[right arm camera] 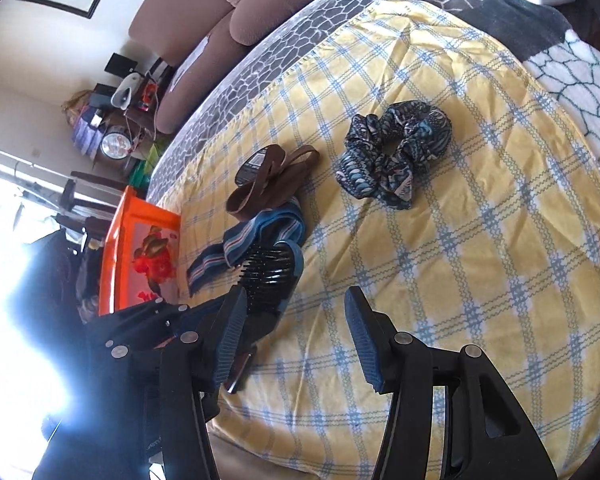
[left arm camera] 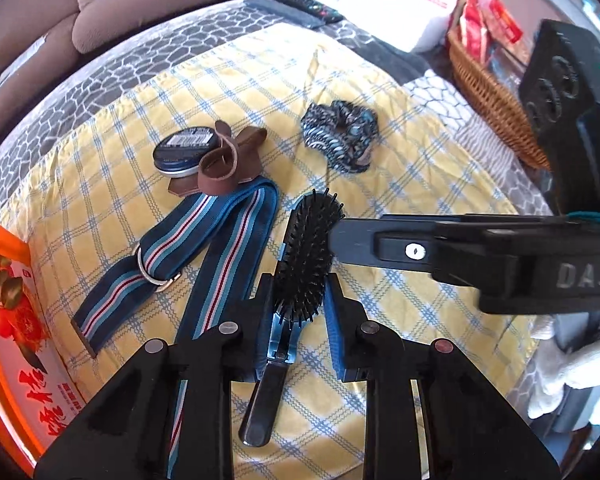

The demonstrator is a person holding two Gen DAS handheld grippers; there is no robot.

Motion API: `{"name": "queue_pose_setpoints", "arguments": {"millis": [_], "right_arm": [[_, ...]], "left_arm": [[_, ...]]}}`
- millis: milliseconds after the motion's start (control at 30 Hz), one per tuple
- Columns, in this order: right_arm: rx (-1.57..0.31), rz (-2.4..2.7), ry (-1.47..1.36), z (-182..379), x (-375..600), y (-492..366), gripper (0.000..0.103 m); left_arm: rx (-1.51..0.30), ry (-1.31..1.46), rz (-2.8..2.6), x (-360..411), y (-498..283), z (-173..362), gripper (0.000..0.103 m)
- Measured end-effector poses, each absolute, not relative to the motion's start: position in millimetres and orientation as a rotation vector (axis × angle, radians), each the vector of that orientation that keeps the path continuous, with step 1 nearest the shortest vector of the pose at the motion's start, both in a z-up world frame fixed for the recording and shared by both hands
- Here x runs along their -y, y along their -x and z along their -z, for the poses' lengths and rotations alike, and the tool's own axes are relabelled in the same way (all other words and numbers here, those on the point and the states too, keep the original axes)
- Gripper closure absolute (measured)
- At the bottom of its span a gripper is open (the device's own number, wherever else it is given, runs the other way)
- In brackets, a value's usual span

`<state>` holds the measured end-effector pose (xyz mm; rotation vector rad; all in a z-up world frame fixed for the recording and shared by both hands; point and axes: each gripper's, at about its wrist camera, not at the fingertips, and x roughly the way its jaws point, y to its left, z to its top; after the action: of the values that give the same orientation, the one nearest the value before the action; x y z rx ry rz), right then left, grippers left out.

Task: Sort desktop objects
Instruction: 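Close the right tool on the blue hairbrush handle and lift, then carry the hairbrush with the right tool over the orange basket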

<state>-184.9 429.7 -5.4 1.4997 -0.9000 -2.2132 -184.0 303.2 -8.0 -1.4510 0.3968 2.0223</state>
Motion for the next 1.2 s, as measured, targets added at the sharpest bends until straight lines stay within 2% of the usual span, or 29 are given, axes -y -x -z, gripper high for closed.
{"name": "queue_pose_setpoints", "arguments": {"millis": [233,333,600,933,1200], "right_arm": [[0.956,2.179,-1.451,3.2,-419.1,191.2,0.05],[1.008,2.149,-1.414,5.1,-416.5,191.5,0.064],[0.95,2.154,-1.394,-11.1,-402.3,191.5,0.07],[0.843,2.21,-1.301,-84.8,-375.9,186.2,0.07],[0.719,2.222,-1.225,-151.1,-323.2,180.1,0.07]], "left_arm": [[-0.375,1.431,-2.006,-297.9,179.5,-1.4,0.081],[-0.361,1.416,-1.997,-295.5,176.3,-3.4,0.083],[-0.307,1.389,-2.009,-284.1,174.4,-21.4,0.083],[-0.254,1.258,-2.091,-249.6,164.8,-97.2,0.083],[-0.219,1.194,-2.181,-186.3,156.1,-154.0,0.083]]}}
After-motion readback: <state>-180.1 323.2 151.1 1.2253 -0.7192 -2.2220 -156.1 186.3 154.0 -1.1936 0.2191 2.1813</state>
